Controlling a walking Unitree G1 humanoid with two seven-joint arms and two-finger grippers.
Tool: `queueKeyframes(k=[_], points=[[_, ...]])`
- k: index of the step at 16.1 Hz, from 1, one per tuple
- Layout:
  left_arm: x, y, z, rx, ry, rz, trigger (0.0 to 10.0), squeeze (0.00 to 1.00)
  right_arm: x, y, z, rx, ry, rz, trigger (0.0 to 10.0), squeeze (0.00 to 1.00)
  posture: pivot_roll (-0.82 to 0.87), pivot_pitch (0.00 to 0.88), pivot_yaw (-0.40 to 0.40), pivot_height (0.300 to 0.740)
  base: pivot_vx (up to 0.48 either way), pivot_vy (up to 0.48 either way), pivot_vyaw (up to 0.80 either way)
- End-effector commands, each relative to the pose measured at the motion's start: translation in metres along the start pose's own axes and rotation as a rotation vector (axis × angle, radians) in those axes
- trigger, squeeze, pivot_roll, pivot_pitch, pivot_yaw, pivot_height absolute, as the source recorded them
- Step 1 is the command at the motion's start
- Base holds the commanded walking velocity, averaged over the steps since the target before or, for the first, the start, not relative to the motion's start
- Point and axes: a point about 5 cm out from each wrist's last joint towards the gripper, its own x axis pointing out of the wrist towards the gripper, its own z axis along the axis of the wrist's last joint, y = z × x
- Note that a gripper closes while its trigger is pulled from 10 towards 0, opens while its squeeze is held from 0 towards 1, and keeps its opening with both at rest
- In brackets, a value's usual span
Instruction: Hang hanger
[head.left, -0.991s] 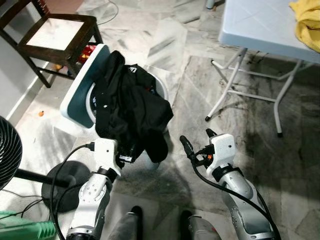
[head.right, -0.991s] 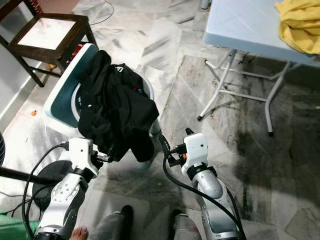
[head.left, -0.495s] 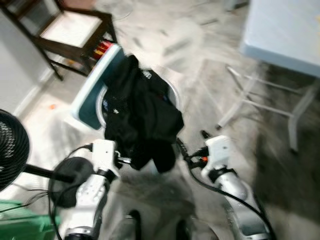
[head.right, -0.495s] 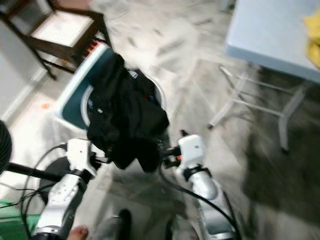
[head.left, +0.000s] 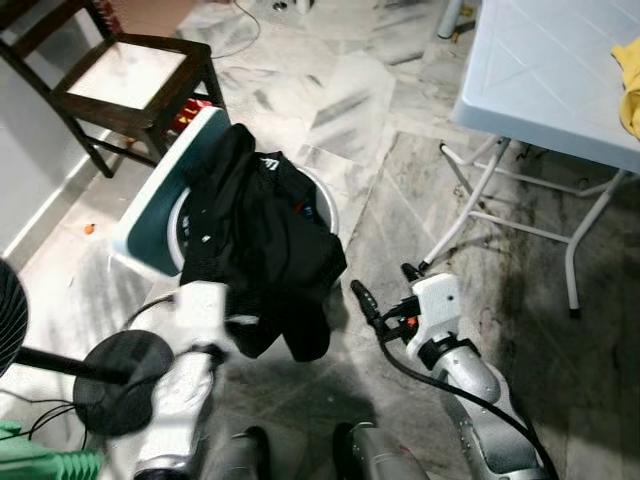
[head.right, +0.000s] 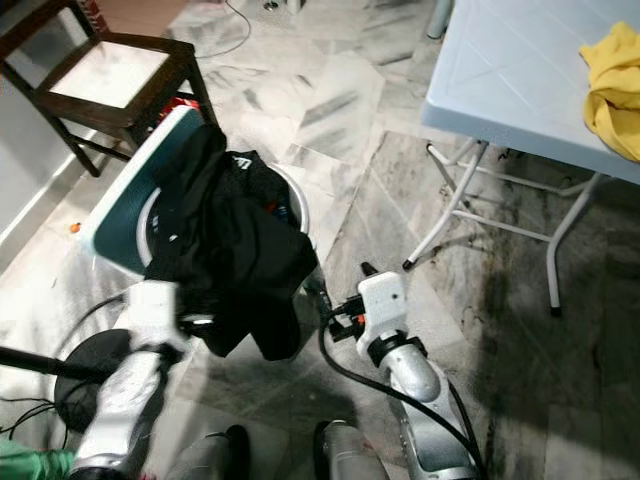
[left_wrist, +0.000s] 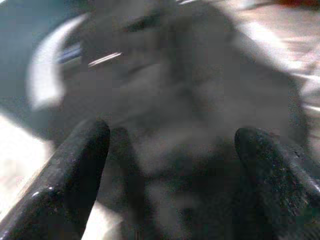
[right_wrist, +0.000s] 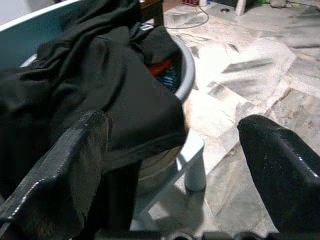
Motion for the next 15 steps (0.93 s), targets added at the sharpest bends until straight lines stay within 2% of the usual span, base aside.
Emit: queueKeyframes(k=[1,3,6,8,12,15], points=[[-0.006,0.013,-0.011,-0.036,0.05,0.081,10.0,0.0,-0.003,0.002,-0.002,0.003,0.014,0.014,10.0,0.0,-0.04,0.278,-0.04,0.74,0.0,0.0,0.0],[-0.014,0.027,-0.021,-0.113,0.093,0.154,10.0,0.0,-0.003,0.002,-0.002,0.0,0.018,0.024,10.0,0.0,-0.03,0.285,-0.049,0.74,0.0,0.0,0.0],[-0.017,0.022,-0.036,-0.232,0.133,0.141,10.0,0.0,-0.001,0.003,0.0,-0.008,0.02,0.045,10.0,0.0,-0.04,0.299,-0.072,0.74,0.0,0.0,0.0],[-0.012,0.019,-0.041,-0.312,0.148,0.134,10.0,0.0,-0.002,0.003,0.002,-0.018,0.019,0.053,10.0,0.0,-0.05,0.307,-0.083,0.74,0.0,0.0,0.0],[0.01,0.02,-0.04,-0.425,0.154,0.129,10.0,0.0,-0.005,0.001,0.003,-0.026,0.03,0.05,10.0,0.0,-0.1,0.314,-0.098,0.74,0.0,0.0,0.0],[0.022,0.023,-0.035,-0.471,0.15,0.121,10.0,0.0,-0.008,0.002,0.002,-0.034,0.036,0.047,10.0,0.0,-0.12,0.309,-0.096,0.74,0.0,0.0,0.0]])
